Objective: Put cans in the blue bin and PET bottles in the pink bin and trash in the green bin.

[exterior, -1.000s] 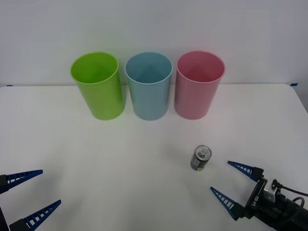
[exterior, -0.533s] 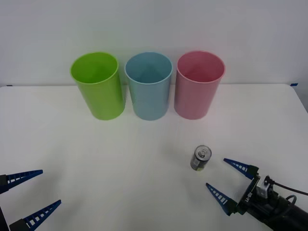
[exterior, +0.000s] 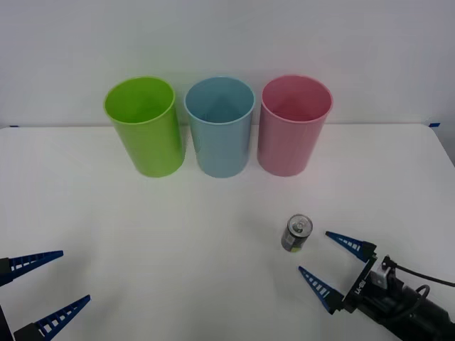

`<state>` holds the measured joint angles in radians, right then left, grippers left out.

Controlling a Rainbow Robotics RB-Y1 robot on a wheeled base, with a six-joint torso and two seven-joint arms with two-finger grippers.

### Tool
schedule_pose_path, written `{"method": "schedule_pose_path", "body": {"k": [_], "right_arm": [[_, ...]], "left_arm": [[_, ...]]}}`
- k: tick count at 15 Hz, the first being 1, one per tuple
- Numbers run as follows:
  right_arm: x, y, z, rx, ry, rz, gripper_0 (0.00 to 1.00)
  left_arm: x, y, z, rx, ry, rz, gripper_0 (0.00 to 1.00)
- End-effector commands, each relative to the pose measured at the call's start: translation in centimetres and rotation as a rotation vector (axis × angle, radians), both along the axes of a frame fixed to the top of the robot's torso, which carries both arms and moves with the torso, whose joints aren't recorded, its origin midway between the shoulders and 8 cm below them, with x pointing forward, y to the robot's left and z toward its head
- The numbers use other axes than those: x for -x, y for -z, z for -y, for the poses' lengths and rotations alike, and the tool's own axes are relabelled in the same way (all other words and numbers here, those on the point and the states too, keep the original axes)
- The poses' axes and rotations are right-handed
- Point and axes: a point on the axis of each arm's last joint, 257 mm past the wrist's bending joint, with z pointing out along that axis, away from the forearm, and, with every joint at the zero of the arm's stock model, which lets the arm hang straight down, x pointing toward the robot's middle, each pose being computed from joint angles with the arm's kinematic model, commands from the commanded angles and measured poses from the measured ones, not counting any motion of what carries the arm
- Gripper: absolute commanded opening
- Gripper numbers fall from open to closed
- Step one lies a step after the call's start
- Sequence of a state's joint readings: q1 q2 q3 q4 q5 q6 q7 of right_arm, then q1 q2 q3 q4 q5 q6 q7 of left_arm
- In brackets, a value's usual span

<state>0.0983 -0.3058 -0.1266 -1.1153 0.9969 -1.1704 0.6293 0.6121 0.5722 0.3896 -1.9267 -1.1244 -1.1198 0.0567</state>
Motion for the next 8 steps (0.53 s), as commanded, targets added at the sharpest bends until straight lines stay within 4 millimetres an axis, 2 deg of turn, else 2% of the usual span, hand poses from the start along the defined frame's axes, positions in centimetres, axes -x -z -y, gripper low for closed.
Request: {"method": "schedule_pose_path", "body": {"k": [1, 8], "right_arm": [[-0.3, 0.1, -0.7, -0.004, 0.005, -0.001, 1.00], [-1.5, 0.1, -1.8, -0.009, 0.020, -0.001, 1.00]], "left_arm": [[0.0, 0.0, 0.0, 0.000, 0.000, 0.000, 1.00], [0.0, 0.0, 0.0, 0.000, 0.000, 0.000, 1.00]]}}
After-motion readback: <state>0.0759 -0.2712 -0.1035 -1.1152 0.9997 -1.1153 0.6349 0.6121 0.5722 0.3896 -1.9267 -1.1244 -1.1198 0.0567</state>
